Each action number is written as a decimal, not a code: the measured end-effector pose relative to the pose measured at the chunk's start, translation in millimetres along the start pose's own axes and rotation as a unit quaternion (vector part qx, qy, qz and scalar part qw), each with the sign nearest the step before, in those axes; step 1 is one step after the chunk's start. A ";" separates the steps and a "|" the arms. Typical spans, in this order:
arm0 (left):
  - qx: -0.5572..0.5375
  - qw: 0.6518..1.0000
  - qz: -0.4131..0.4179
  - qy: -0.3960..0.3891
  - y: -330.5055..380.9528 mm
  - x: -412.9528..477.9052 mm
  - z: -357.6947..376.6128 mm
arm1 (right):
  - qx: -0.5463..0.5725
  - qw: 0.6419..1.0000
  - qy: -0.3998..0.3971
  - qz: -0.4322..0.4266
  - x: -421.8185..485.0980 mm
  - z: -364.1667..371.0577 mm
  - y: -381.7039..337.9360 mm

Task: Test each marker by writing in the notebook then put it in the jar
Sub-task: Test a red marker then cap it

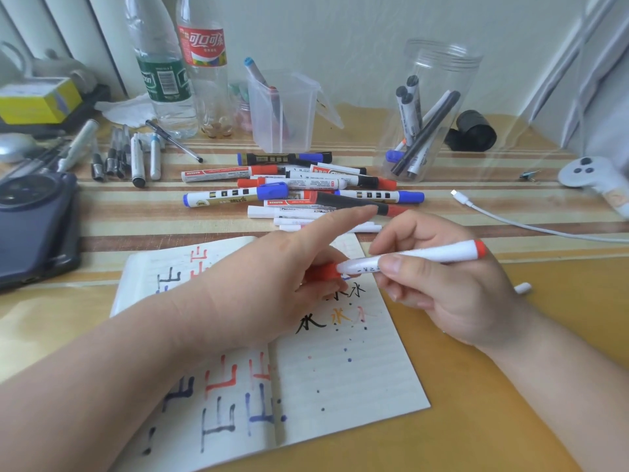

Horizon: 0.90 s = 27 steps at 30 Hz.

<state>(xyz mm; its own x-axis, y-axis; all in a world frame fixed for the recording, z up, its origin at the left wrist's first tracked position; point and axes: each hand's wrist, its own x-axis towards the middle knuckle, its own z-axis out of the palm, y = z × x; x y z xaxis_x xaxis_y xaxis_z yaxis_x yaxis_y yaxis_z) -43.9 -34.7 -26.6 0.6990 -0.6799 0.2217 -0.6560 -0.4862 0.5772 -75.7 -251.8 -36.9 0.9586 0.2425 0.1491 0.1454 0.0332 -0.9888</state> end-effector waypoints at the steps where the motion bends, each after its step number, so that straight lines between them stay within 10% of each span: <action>1: 0.003 1.000 0.003 0.005 0.3 -0.1 0.8 | -0.012 1.000 0.004 -0.002 -0.2 0.5 0.9; 8: -0.128 0.978 -0.077 0.146 -7.7 2.5 3.9 | 0.016 1.000 0.011 -0.019 0.6 -0.8 -1.0; 27: -0.205 0.968 -0.062 0.130 -13.0 5.7 5.4 | 0.033 0.998 0.019 -0.040 1.4 4.7 2.0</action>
<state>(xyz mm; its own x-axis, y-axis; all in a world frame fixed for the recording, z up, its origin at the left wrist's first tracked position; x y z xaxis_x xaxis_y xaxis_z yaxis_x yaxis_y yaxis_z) -32.9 -35.3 -37.1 0.8479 -0.4432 0.2909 -0.4323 -0.2606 0.8632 -75.2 -246.9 -38.6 0.9531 0.2004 0.2269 0.2071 0.1150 -0.9715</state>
